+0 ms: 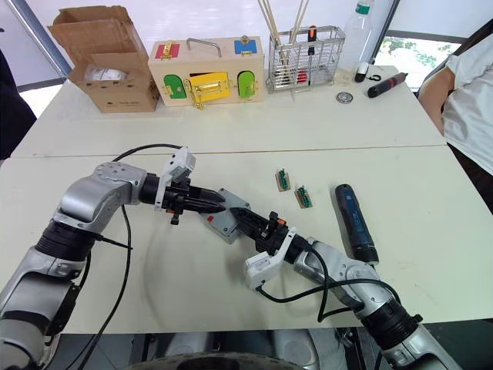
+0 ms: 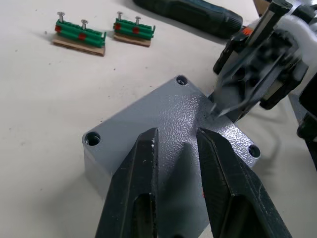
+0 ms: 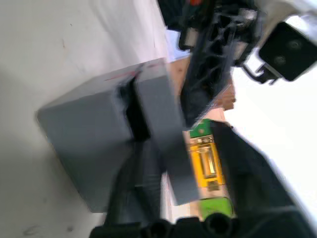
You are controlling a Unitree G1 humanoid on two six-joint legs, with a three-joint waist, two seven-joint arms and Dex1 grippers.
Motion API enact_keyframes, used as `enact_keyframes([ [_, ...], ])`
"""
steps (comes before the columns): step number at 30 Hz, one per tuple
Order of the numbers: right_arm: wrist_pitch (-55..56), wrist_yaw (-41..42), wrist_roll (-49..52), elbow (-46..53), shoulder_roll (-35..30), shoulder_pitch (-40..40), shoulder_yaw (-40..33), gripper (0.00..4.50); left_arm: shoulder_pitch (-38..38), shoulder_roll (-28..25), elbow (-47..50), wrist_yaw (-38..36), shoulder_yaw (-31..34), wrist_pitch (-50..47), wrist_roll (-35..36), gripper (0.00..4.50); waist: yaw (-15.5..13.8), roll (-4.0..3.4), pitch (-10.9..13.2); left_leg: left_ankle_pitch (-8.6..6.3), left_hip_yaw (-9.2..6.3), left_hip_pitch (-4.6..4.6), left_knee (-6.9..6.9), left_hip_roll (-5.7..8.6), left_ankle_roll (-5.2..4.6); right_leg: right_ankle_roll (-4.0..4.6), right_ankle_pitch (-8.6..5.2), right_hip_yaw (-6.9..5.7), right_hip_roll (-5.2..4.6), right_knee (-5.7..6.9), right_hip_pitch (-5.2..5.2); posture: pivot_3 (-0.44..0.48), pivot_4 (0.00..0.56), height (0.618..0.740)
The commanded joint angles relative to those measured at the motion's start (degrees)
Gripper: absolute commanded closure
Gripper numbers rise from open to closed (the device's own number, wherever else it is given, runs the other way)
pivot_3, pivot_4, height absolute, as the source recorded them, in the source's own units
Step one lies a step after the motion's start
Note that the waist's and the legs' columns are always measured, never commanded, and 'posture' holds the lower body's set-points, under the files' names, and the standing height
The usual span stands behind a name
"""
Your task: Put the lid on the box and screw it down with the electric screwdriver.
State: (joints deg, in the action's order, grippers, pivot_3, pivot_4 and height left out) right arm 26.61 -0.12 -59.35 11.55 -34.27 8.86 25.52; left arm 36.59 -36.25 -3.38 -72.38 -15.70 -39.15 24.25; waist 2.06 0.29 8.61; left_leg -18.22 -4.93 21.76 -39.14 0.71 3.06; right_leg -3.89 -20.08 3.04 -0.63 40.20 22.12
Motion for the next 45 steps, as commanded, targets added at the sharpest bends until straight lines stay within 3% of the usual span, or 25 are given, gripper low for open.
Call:
enact_keyframes([
  [1,-0.3,-0.3,-0.8,0.4,-0.5,-1.6,-0.8,1.30,-1.7,-0.2,-1.5,0.0,-3.0,0.0,-2.9,3.31,-0.1,0.00,0.0,-0.03,0.00,-0.15,0.02,0.00,-0.05,0.00,0.00,0.00,0.00,-0.02,-0.16,0.000,0.150,0.740],
  [4,-0.1,-0.8,-0.6,2.2,-1.4,-3.0,-2.2,0.39,-2.3,0.3,-2.8,0.3,-3.5,1.1,-4.0,3.31,-0.3,-0.02,0.0,-0.14,-0.04,-0.63,0.03,0.01,-0.24,-0.06,-0.08,0.00,0.01,-0.12,-0.69,0.000,0.150,0.740],
  [6,0.0,-1.0,-0.5,3.4,-2.0,-4.0,-3.1,0.02,-2.7,0.7,-3.7,0.6,-3.9,2.4,-4.9,3.31,-0.5,0.01,-0.1,-0.15,-0.07,-0.65,0.03,0.07,-0.26,-0.11,-0.11,0.00,-0.01,-0.13,-0.73,0.000,0.150,0.740],
  [22,0.8,-4.4,-0.2,9.5,-7.1,-14.9,-10.8,0.02,-4.4,1.7,-3.1,1.6,-4.7,5.4,-7.0,3.31,-1.3,0.06,-0.2,-0.15,-0.13,-0.74,0.01,0.24,-0.26,-0.16,-0.14,0.04,-0.10,-0.13,-0.87,0.000,0.150,0.740],
  [28,-0.3,-4.1,4.3,13.2,-4.0,-17.0,-13.6,0.02,-4.6,1.7,-1.8,1.7,-3.6,4.7,-6.1,3.31,-1.2,0.06,-0.2,-0.15,-0.13,-0.85,0.03,0.24,-0.27,-0.18,-0.16,0.08,-0.11,-0.14,-0.98,0.000,0.150,0.740],
  [32,-2.0,-0.9,12.6,15.3,0.0,-16.6,-15.0,0.02,-3.5,1.9,-0.1,1.9,0.4,-0.5,-1.4,3.31,-1.2,0.08,-0.2,-0.16,-0.13,-0.91,0.05,0.24,-0.27,-0.19,-0.17,0.08,-0.10,-0.15,-1.05,0.000,0.150,0.740],
  [38,-12.6,12.4,36.6,21.0,5.3,-18.5,-15.7,0.02,0.0,-2.3,4.4,1.5,11.8,-17.3,11.9,3.31,-0.9,0.12,-0.1,-0.17,-0.20,-0.57,0.05,0.16,-0.29,-0.20,-0.18,0.05,-0.09,-0.15,-0.71,0.000,0.150,0.740],
  [42,-22.6,17.3,47.1,24.4,9.3,-17.6,-17.3,1.13,1.2,-5.5,2.5,3.1,15.2,-18.1,12.1,3.31,-1.0,0.09,-0.1,-0.17,-0.25,-0.40,0.05,0.15,-0.29,-0.20,-0.18,-0.01,-0.11,-0.17,-0.57,0.000,0.150,0.740],
  [45,-29.1,19.1,53.1,26.2,11.8,-17.6,-18.3,2.08,0.8,-8.0,-0.6,3.1,13.9,-13.0,8.0,3.31,-1.2,0.07,-0.1,-0.17,-0.25,-0.42,0.06,0.16,-0.29,-0.19,-0.18,-0.01,-0.14,-0.18,-0.58,0.000,0.150,0.740],
])
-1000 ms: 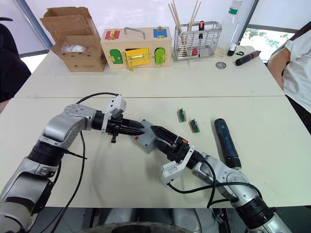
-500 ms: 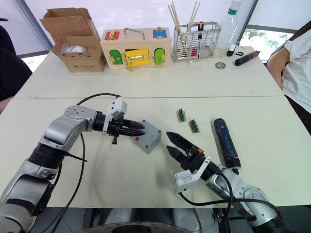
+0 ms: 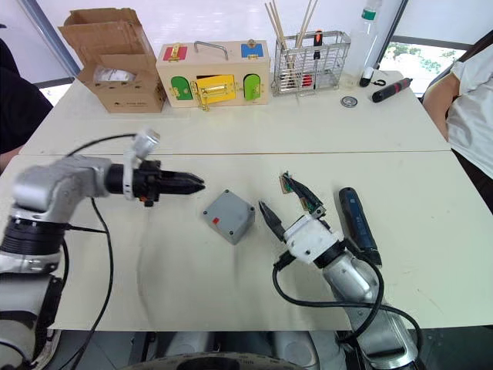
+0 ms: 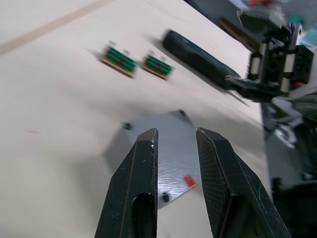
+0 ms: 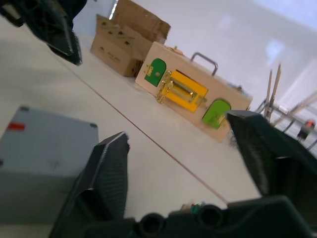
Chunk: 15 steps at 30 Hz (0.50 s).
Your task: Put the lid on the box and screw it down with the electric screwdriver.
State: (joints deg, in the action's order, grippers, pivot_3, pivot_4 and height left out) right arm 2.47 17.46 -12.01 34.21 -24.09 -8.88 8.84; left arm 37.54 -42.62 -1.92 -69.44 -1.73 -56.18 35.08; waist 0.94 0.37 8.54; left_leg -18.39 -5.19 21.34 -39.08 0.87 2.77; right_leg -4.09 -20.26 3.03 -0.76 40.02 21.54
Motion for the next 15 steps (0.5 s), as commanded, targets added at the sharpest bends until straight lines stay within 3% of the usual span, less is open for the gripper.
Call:
enact_keyframes([
  [1,-7.0,1.9,7.4,3.9,2.4,0.1,-1.9,2.45,-0.2,-2.0,-3.6,0.4,-0.9,7.0,-5.0,3.31,-0.1,-0.01,0.0,0.00,-0.02,0.00,0.00,0.00,0.00,0.00,0.00,-0.01,0.00,0.00,0.00,0.000,0.150,0.740],
  [5,-17.5,4.8,15.0,5.7,4.2,-1.1,-1.0,4.37,-0.8,0.0,-10.1,3.2,-5.7,20.6,-14.5,3.31,-0.3,-0.02,0.0,0.00,-0.01,0.01,0.00,0.03,0.00,0.00,0.00,-0.01,-0.04,-0.03,0.00,0.000,0.150,0.740],
  [15,-35.4,8.0,25.5,10.2,2.4,-1.5,-1.7,4.45,-0.4,8.2,-18.0,3.1,-8.6,30.3,-19.4,3.31,-0.1,-0.01,0.0,0.00,0.00,0.16,0.04,0.07,0.00,0.00,0.00,-0.02,-0.11,-0.04,0.18,0.000,0.150,0.740],
])
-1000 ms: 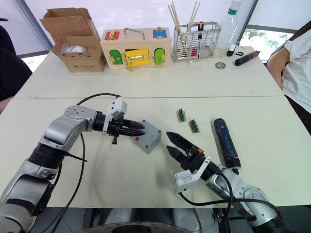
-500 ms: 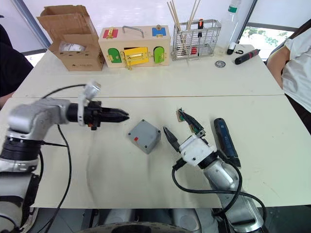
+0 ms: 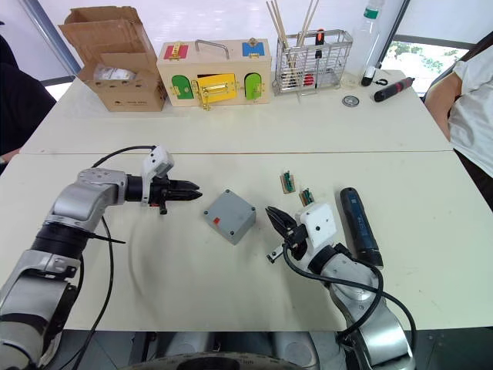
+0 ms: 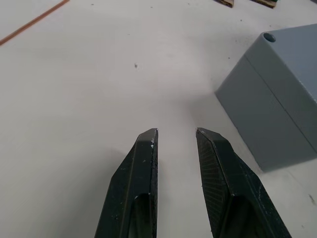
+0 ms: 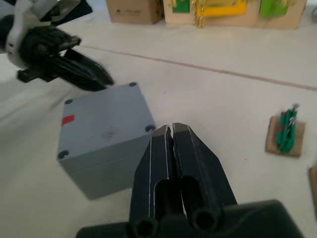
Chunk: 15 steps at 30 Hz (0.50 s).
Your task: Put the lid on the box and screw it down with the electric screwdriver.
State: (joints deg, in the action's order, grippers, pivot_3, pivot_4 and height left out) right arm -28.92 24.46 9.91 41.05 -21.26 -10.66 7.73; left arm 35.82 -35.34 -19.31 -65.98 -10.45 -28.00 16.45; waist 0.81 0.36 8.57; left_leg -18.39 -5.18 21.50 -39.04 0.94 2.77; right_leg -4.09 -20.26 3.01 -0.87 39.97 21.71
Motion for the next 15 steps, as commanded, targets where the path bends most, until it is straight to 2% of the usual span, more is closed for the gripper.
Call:
enact_keyframes([
  [1,-5.8,1.5,4.6,3.7,-0.9,0.4,-0.3,4.45,1.5,1.4,-1.0,-0.7,-0.2,2.5,-1.1,3.31,0.0,0.00,0.0,0.00,0.00,0.00,0.00,0.00,0.00,0.00,0.00,0.00,0.00,0.00,0.00,0.000,0.150,0.740],
  [7,-13.4,3.3,8.4,2.7,-2.8,4.0,1.6,4.45,2.5,3.1,-2.0,-3.6,-2.3,3.6,-2.9,3.31,0.1,0.01,0.0,0.00,0.01,0.00,0.00,0.00,0.00,0.00,0.00,0.00,0.01,0.00,0.00,0.000,0.150,0.740],
  [15,-13.7,1.8,6.8,-3.9,-2.3,9.1,3.1,4.45,-2.8,2.2,5.5,-4.2,-2.2,1.0,-2.8,3.31,0.2,0.01,0.0,0.00,0.01,0.01,0.07,0.00,-0.01,0.00,0.00,0.01,-0.01,-0.01,0.04,0.000,0.150,0.740],
])
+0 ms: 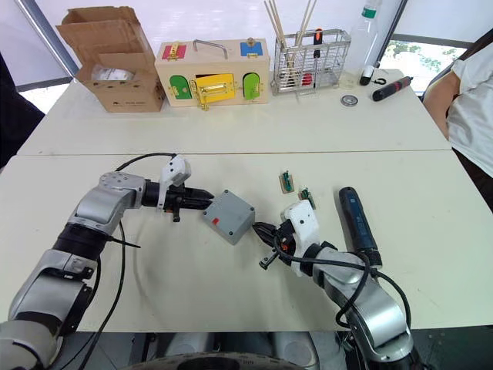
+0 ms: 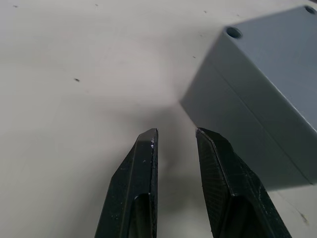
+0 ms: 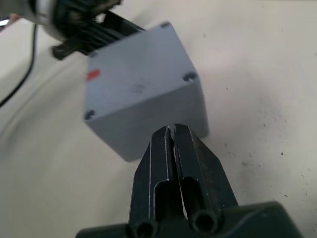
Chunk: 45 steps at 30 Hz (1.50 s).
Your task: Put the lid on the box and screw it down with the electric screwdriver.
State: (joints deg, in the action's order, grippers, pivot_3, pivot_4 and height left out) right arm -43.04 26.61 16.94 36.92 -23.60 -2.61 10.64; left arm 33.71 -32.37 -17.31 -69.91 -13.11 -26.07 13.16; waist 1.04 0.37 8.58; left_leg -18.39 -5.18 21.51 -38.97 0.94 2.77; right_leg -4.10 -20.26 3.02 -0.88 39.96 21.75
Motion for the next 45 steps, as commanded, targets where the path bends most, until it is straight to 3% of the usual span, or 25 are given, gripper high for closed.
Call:
enact_keyframes([
  [1,0.6,-0.1,-0.2,0.1,-0.2,1.0,0.5,4.45,-1.2,-0.8,4.3,0.0,0.5,-1.3,0.6,3.31,-0.1,0.00,0.0,0.00,0.00,0.01,0.00,0.00,0.00,0.00,0.00,0.00,0.00,0.00,0.00,0.000,0.150,0.740],
  [24,2.0,4.9,0.6,-4.9,-3.0,4.1,2.2,4.45,-11.5,-3.1,22.4,-0.1,-0.3,-12.2,4.5,3.31,-0.2,-0.01,0.0,-0.01,0.00,0.02,0.03,0.01,-0.01,0.00,0.00,0.00,-0.04,-0.08,-0.02,0.000,0.150,0.740],
  [38,4.9,5.3,-0.9,-9.6,-3.0,6.6,1.6,4.45,-8.4,-3.4,17.3,3.7,2.2,-11.1,4.2,3.31,-0.1,-0.01,0.0,-0.01,0.00,0.01,0.07,0.01,-0.01,0.00,0.00,-0.01,-0.04,-0.11,-0.01,0.000,0.150,0.740],
  [45,5.3,8.4,0.1,-10.1,-3.6,7.5,2.9,4.45,-10.3,-2.4,21.4,5.0,1.4,-13.0,5.7,3.31,-0.1,-0.01,0.0,-0.01,0.00,0.05,0.15,0.01,-0.01,0.00,0.00,-0.01,-0.05,-0.26,-0.02,0.000,0.150,0.740],
])
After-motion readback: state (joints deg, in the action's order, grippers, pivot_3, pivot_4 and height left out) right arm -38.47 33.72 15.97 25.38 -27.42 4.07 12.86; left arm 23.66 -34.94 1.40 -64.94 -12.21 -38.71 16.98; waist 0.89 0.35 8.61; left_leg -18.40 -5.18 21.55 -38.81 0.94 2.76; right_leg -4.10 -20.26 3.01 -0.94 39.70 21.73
